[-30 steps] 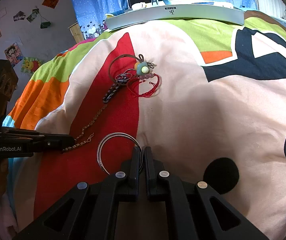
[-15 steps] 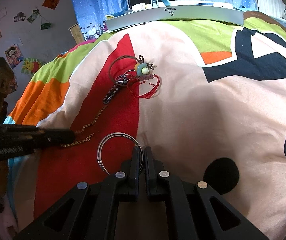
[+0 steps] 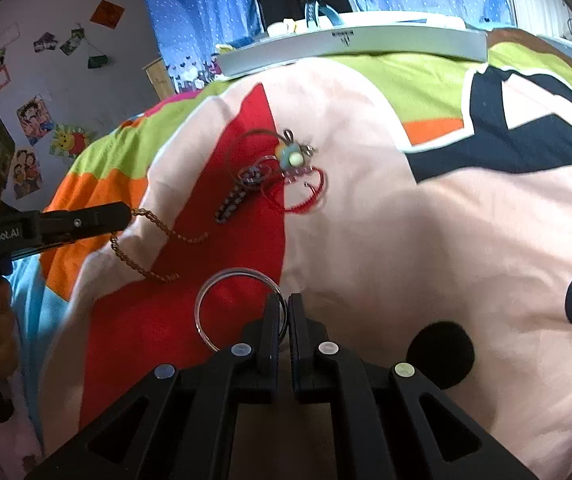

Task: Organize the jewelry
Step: 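Grasp the gold chain with the left tool while the right tool grasps a small earring, then carry the gold chain and earring into the white tray and open both tools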

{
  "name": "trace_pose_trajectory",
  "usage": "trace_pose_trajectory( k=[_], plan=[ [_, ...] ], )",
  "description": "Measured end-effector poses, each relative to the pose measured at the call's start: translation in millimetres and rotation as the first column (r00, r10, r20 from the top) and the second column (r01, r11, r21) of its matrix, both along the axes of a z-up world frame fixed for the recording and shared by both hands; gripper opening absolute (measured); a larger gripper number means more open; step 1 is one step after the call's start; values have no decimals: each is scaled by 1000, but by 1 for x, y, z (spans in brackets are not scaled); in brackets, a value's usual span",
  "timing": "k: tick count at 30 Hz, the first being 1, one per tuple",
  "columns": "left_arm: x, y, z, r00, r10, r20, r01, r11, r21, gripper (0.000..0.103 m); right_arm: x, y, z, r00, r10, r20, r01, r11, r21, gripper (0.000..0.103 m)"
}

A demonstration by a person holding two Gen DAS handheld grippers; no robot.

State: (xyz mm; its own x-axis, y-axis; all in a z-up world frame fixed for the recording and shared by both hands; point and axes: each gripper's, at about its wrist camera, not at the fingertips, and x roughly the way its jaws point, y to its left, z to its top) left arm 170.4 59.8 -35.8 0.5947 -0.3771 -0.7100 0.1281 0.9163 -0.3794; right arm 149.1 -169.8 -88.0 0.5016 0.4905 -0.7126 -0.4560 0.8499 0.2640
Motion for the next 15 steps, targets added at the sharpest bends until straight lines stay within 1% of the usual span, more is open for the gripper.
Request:
trace_pose_trajectory(
  k=[2, 5, 9, 12, 15],
  plan=[
    [0, -2, 5, 1000, -5, 18, 5, 1000, -5, 0, 0, 0, 3, 1000, 7, 9, -7, 1000, 4, 5],
    [-2, -2, 17, 997, -10, 72, 12, 1000, -25, 0, 1, -1, 3, 1000, 4, 5, -4, 1000, 13, 5],
    [4, -2, 24, 996, -8, 89, 12, 999, -42, 0, 4, -8, 7, 1000, -15, 15, 15, 999, 41, 4],
    [9, 0, 29, 996, -10, 87, 15, 998, -62, 0, 9, -11, 16, 999, -20, 37, 18, 998, 53, 4],
    [13, 1, 35, 996, -15, 93, 22, 998, -65, 0, 18, -12, 24, 998, -18, 64, 14, 998, 57, 3]
  ],
)
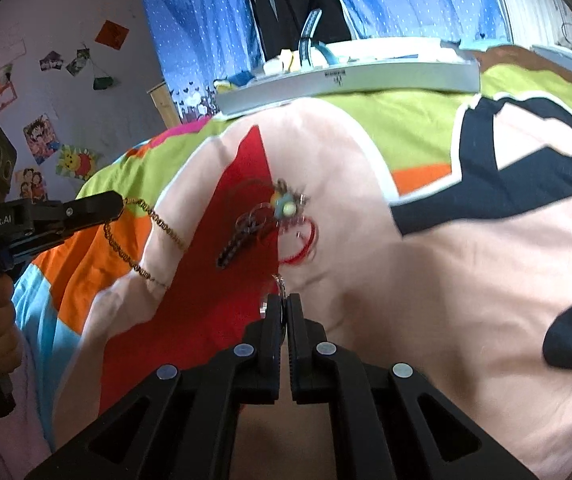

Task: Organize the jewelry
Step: 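Carry the gold chain and earring into the white tray and open both tools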

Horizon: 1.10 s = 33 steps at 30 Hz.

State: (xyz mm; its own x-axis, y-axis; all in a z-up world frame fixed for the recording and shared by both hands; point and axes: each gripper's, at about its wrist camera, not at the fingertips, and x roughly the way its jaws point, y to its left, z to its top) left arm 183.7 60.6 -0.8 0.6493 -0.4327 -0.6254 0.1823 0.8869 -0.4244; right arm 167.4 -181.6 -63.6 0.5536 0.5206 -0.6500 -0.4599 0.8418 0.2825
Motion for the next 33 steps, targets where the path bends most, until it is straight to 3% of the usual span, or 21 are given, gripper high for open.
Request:
trace_pose_trajectory(
  k=[9, 22, 27, 33],
  plan=[
    [23, -3, 24, 1000, -1, 25, 1, 1000, 2, 0, 26, 0, 21, 997, 18, 73, -17, 1000, -23, 3],
    [116, -5, 109, 981, 27, 192, -32, 999, 24, 0, 133, -2, 122, 962, -14, 274, 5, 999, 33, 3],
    [161, -3, 121, 970, 75, 231, -86, 996, 36, 0, 178, 7, 122, 964, -73, 254, 60, 996, 60, 3],
    [209, 2, 103, 964, 148, 219, -161, 986, 43, 0, 204, 9, 97, 975, -106, 197, 91, 992, 86, 3]
  ],
)
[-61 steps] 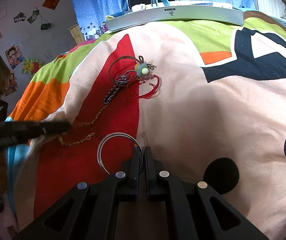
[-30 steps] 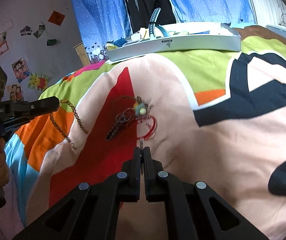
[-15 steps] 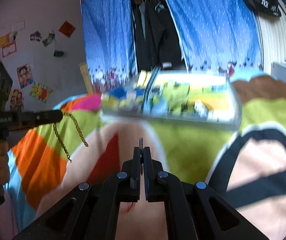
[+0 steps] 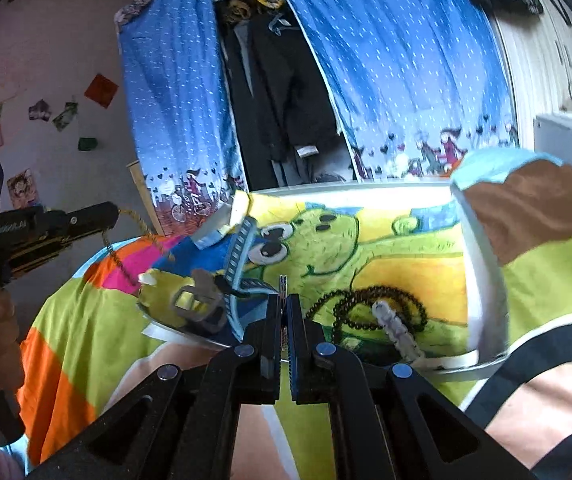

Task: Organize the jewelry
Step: 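Carry the gold chain and earring into the white tray and open both tools, then move both tools back from the tray to the remaining jewelry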

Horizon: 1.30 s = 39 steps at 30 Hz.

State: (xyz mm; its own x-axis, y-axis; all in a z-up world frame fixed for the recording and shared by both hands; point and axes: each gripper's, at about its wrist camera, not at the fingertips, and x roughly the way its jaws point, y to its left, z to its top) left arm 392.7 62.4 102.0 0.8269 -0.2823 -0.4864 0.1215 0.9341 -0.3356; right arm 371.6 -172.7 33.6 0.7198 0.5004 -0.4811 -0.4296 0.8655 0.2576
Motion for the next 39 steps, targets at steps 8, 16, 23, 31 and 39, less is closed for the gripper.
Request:
trace_pose_trajectory(
  k=[8, 16, 23, 31, 39],
  plan=[
    [23, 10, -37, 995, 45, -85, -46, 999, -12, 0, 14, -6, -24, 997, -50, -56, 50, 999, 7, 3],
    [27, 11, -63, 982, 63, -180, -66, 998, -9, 1, 12, -3, -30, 997, -66, -50, 64, 997, -31, 4],
    [24, 0, -69, 970, 68, -232, -54, 997, 64, 27, 5, -2, -24, 997, -70, -46, 67, 997, -45, 23],
    [-2, -11, -55, 979, 71, -192, -57, 995, 78, 71, -16, -10, -3, 997, -81, -18, 81, 996, -32, 46],
    [-52, -24, -22, 994, 80, -73, -70, 989, 133, 95, -58, -26, 30, 996, -75, 41, 74, 997, 12, 86]
  ],
)
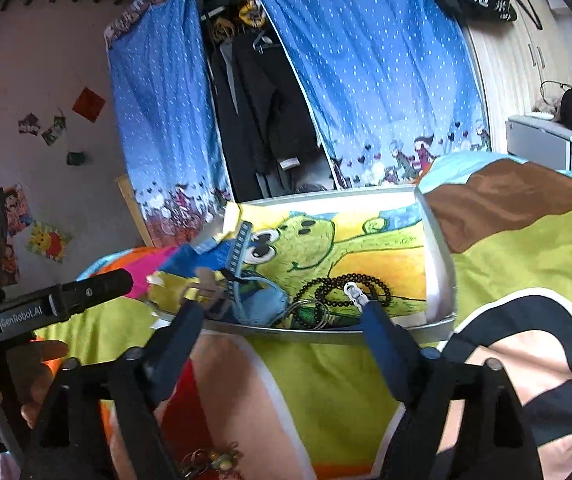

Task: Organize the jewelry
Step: 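Move both tools back from the tray to the remaining jewelry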

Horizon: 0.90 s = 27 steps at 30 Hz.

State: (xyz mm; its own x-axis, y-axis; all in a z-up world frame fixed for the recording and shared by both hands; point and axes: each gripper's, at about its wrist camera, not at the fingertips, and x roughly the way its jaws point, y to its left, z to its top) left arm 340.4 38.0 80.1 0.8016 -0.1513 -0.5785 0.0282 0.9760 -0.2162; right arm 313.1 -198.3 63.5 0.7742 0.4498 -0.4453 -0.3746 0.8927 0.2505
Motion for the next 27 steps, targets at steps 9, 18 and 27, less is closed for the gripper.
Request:
trace_pose_trajectory(
  k=[9, 18, 27],
  plan=[
    [-77, -6, 28, 993, 10, 118, -17, 998, 55, 95, -63, -15, 37, 997, 16, 77, -16, 1000, -8, 101],
    [-152, -5, 33, 988, 19, 156, -25, 999, 41, 95, -136, -12, 51, 991, 60, 121, -55, 998, -43, 103],
    [-217, -4, 21, 982, 23, 186, -38, 996, 80, 95, -191, -1, 40, 990, 70, 125, -58, 993, -99, 103]
  ],
)
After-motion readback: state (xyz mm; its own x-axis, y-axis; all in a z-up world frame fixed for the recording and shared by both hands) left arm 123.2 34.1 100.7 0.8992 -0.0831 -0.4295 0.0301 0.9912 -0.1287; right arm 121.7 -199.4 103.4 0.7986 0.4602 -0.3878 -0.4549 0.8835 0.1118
